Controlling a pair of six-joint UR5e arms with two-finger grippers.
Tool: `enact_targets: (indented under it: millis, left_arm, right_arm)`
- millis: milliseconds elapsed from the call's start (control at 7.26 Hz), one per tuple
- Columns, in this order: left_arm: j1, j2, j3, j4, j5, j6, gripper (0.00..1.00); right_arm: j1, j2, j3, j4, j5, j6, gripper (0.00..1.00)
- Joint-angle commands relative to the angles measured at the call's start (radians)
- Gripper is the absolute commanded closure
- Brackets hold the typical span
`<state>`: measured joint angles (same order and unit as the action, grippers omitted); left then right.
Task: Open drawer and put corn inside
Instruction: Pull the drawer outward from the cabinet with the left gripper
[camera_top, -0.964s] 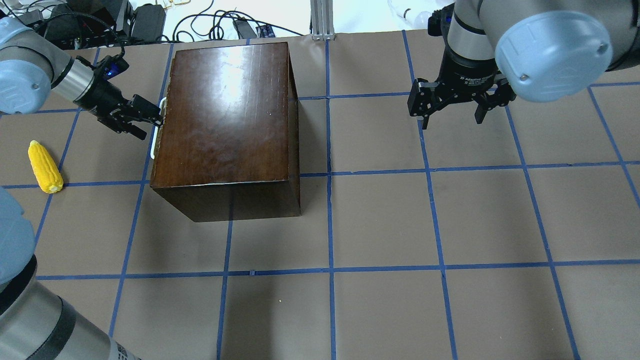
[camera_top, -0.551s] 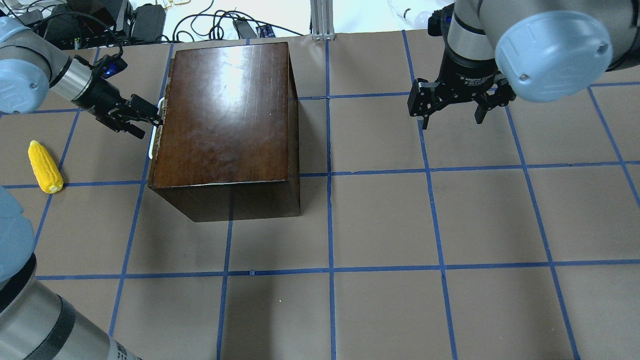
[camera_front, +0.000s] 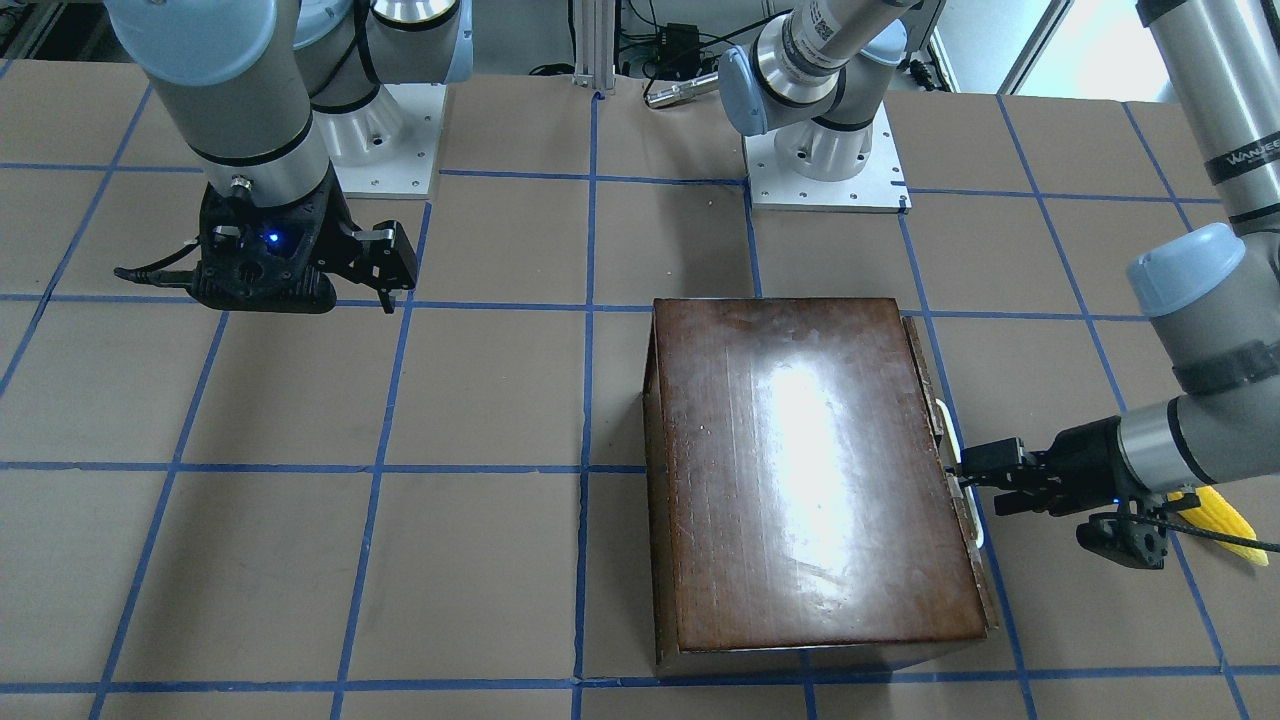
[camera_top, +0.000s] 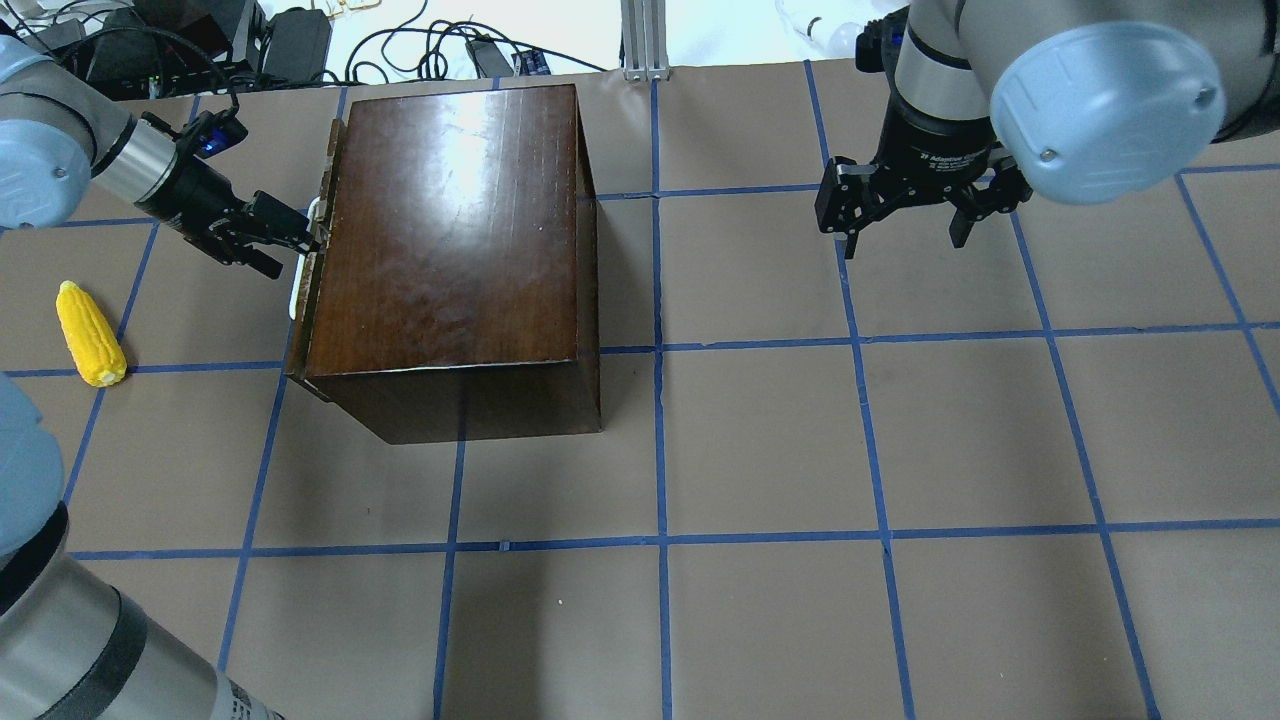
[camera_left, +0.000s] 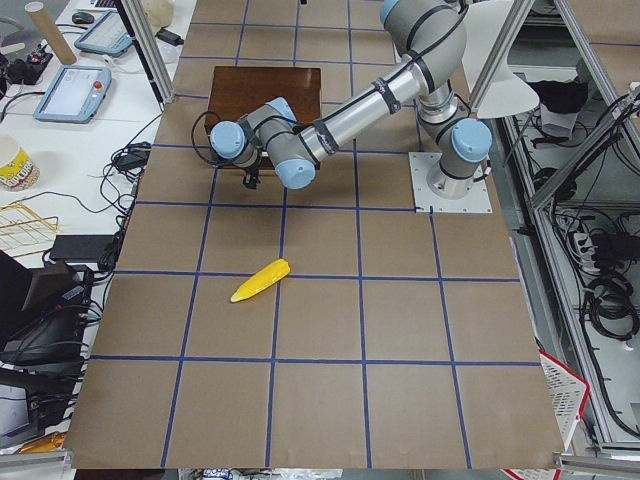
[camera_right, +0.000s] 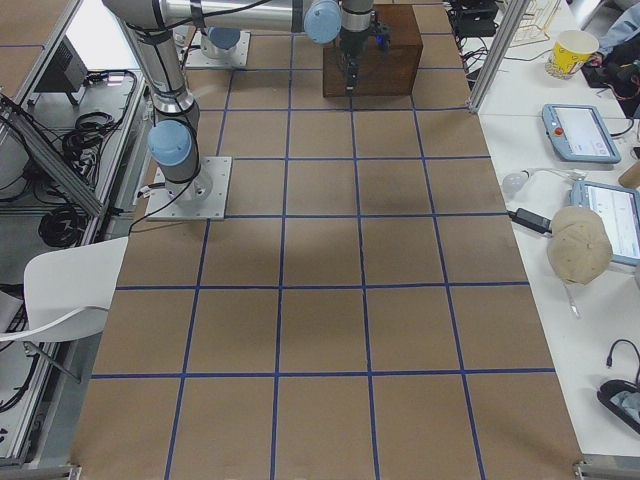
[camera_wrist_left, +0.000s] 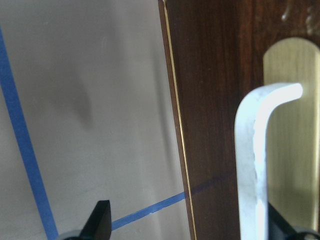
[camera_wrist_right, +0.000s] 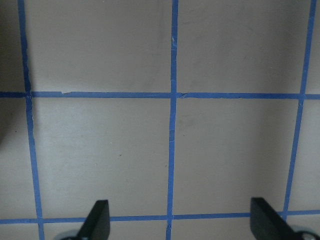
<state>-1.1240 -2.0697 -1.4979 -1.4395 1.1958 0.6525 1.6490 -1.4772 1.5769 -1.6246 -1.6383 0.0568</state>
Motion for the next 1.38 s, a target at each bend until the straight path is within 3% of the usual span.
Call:
enact_targets:
  millis: [0,1240]
  left_arm:
    - [0.007,-0.013,0.033,-0.002,0.025,0.002,0.0]
    - [0.038,-0.036,0.08,-0.001,0.074,0.047,0.0]
  right_arm:
    - [0.0,0.0,0.0,0.0,0.0,0.0,0.0]
    - [0.0,0.0,0.0,-0.001,0.0,0.0,0.0]
